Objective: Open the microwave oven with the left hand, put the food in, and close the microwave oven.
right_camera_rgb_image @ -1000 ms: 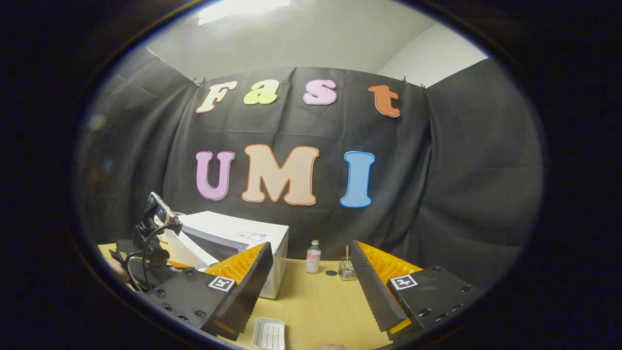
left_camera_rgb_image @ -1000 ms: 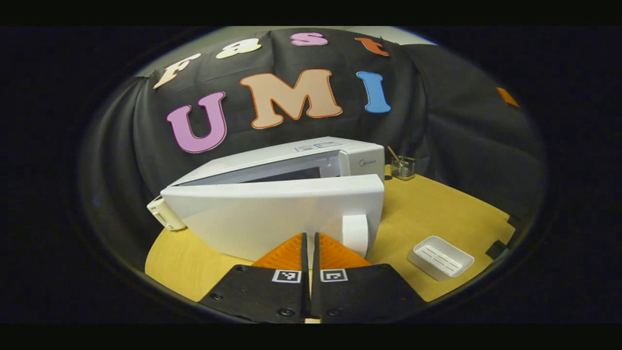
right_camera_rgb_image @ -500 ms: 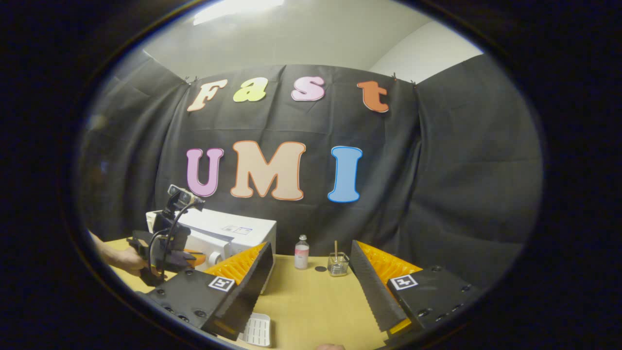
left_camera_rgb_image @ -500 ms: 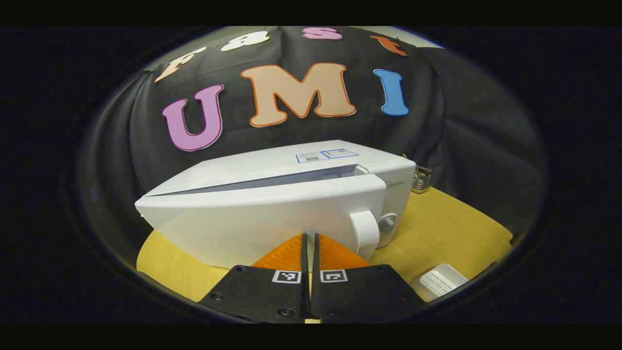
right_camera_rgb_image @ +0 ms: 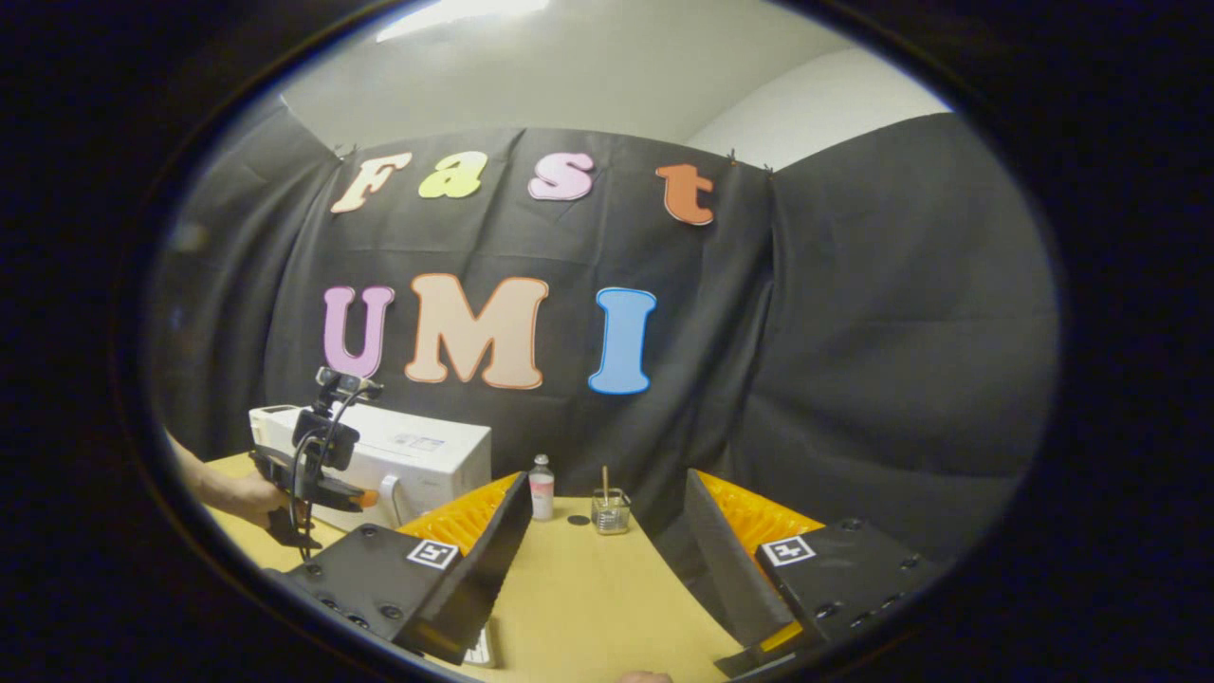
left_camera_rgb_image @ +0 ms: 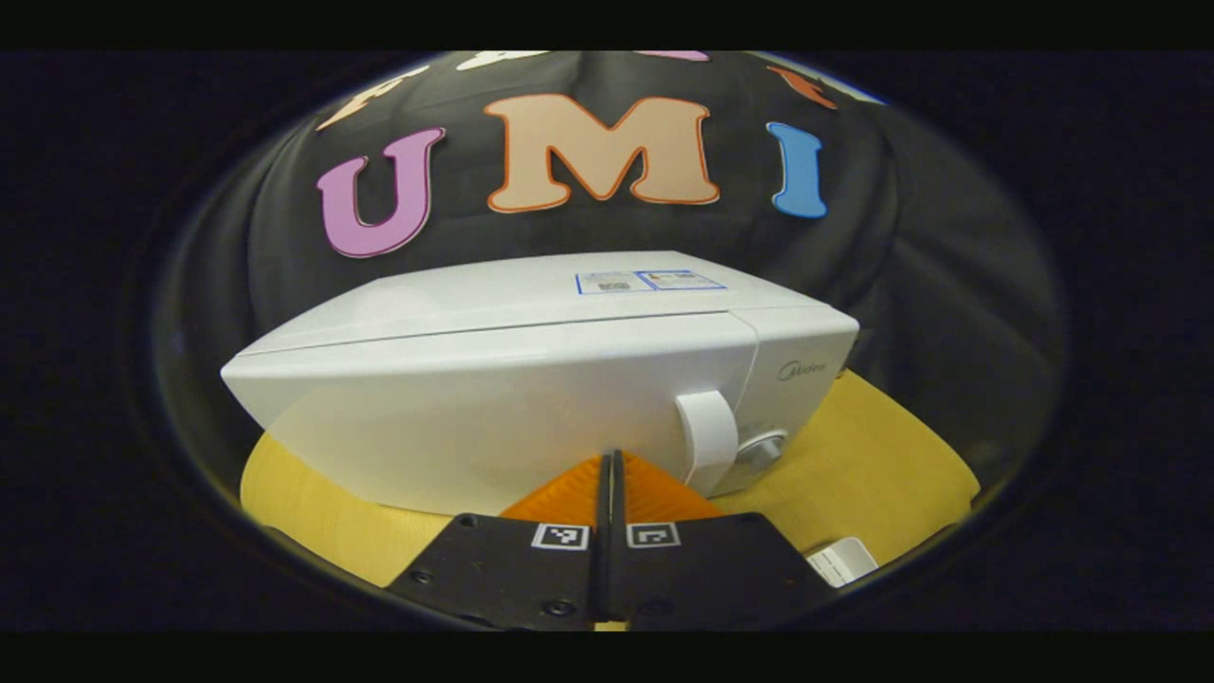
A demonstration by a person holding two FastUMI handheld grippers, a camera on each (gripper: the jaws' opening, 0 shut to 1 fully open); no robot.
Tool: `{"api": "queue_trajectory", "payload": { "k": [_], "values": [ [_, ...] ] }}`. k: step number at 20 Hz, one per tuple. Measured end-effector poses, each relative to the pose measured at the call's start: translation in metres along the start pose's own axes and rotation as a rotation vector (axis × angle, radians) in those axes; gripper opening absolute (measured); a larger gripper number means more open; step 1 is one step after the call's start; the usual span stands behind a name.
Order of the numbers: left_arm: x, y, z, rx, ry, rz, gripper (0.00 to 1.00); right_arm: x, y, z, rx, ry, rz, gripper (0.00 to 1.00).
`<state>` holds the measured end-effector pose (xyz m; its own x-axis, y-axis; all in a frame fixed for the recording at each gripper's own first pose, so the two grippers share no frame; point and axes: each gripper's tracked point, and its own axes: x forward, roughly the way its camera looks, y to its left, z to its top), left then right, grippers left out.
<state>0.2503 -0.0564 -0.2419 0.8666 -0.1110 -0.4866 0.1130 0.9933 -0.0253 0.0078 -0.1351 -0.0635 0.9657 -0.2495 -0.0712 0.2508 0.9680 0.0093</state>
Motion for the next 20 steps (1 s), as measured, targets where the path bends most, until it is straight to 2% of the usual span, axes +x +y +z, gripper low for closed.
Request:
{"api": "queue_trajectory", "payload": {
  "k": [3,6,9,10,13,14,16,18,19,20],
  "values": [
    [-0.005,-0.003,-0.001,0.046,0.007,-0.008,0.00,-0.002,-0.001,0.000,0.019,0.009,-0.009,0.97],
    [-0.034,-0.021,0.009,0.108,-0.060,-0.076,0.00,-0.001,0.004,-0.003,0.010,0.012,-0.002,0.97],
    [-0.084,-0.041,0.029,0.156,-0.162,-0.154,0.02,0.001,0.015,0.000,0.014,0.007,0.015,0.97],
    [-0.099,-0.047,0.040,0.176,-0.206,-0.175,0.07,0.003,0.018,0.000,0.010,0.007,0.023,0.97],
    [-0.152,-0.058,0.066,0.221,-0.306,-0.214,0.84,0.007,0.028,-0.001,0.002,0.011,0.045,0.97],
    [-0.166,-0.058,0.072,0.216,-0.331,-0.209,0.98,0.009,0.031,0.000,0.003,0.009,0.051,0.97],
    [-0.193,-0.049,0.079,0.168,-0.347,-0.181,1.00,0.012,0.035,0.001,-0.005,0.007,0.058,0.97],
    [-0.222,-0.038,0.084,0.076,-0.372,-0.142,0.98,0.015,0.037,0.005,-0.010,0.000,0.064,0.96],
    [-0.230,-0.030,0.089,0.035,-0.383,-0.114,0.97,0.017,0.038,0.007,-0.007,-0.002,0.066,0.99],
    [-0.237,-0.023,0.090,0.002,-0.385,-0.096,0.97,0.019,0.039,0.009,-0.003,-0.007,0.068,0.96]
  ]
}}
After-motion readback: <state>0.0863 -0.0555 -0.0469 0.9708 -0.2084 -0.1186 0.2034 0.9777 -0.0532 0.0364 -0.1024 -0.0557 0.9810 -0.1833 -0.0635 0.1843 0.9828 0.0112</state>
